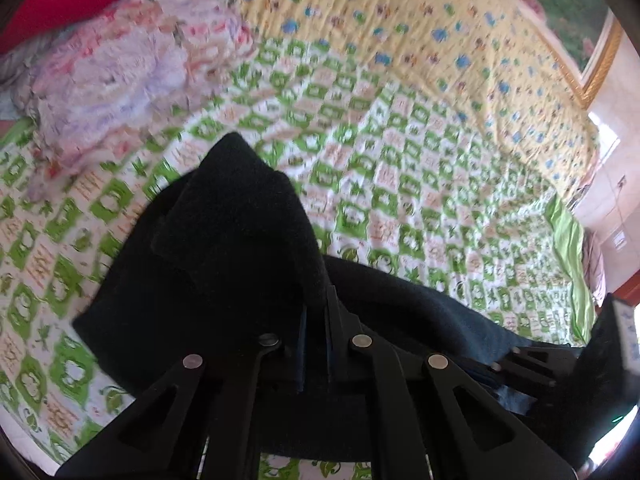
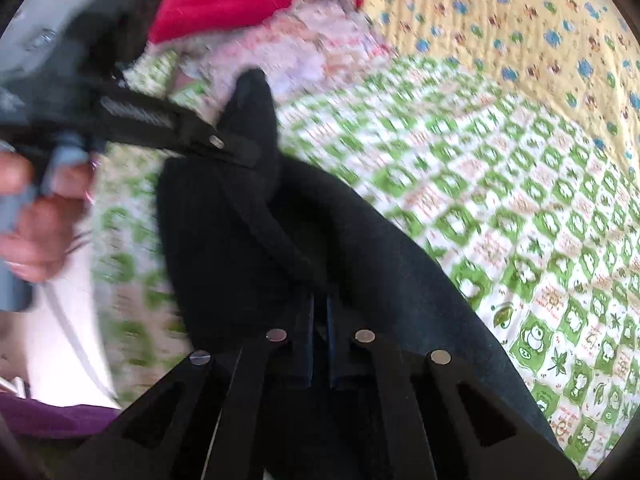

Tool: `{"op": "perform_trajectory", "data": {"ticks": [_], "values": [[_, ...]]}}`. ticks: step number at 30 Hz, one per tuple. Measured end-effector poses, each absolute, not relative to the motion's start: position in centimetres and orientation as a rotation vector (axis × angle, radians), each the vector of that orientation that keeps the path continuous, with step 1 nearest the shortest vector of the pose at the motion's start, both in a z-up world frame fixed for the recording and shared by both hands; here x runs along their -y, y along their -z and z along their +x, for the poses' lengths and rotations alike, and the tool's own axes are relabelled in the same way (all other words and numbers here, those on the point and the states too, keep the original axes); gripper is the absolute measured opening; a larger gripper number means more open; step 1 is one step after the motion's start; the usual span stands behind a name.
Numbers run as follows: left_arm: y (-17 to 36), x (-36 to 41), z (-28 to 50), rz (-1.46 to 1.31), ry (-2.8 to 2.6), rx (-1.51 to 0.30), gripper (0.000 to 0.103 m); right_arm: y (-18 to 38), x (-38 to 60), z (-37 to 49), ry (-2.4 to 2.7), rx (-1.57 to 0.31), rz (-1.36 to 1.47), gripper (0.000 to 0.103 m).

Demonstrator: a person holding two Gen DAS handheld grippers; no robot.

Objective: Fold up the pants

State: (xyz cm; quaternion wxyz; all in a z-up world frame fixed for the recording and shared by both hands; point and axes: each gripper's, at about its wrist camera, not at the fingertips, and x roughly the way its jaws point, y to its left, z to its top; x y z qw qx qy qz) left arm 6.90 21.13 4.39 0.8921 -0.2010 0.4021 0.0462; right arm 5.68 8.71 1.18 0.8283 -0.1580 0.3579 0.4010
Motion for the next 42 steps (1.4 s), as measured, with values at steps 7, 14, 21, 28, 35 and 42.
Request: {"op": "perform_trajectory", "data": {"ticks": [7,14,21,28,35,42], "values": [[-5.1,-24.1,2.7,-0.471,-0.082,-0.727,0.005,-4.3,-10.7,2.1,-0.990,-0.770,-0.276,0.006],[-1.3,-26.8,0.4,-0.575,-0.097,-0.754,0.005,-0.6,-12.6,2.1,-0.978,-0.868,-0.239,0.006],[1.2,-26.7,-0.6,-0.599,-0.115,-0.780,0.006,1.6,-13.0,1.9,-0.960,-0.907,-0.291,0.006],[2.7,-27.1,-1.7,-0.632,-0.117,-0.805,0.008,1.8,-13.0,1.6,-0.967,-0.904,-0.320,0.006],[1.6,-28.0,-3.0,-0.646,-0.176,-0.785,0.020,1.6,-11.7,1.7,-0.984,-0.944,-0.204,0.026],[0.2,-29.5,-4.2,-0.699,-0.244,-0.755,0.055,0.0,-8.4,1.7,-0.968,-0.928,-0.046,0.027]]}}
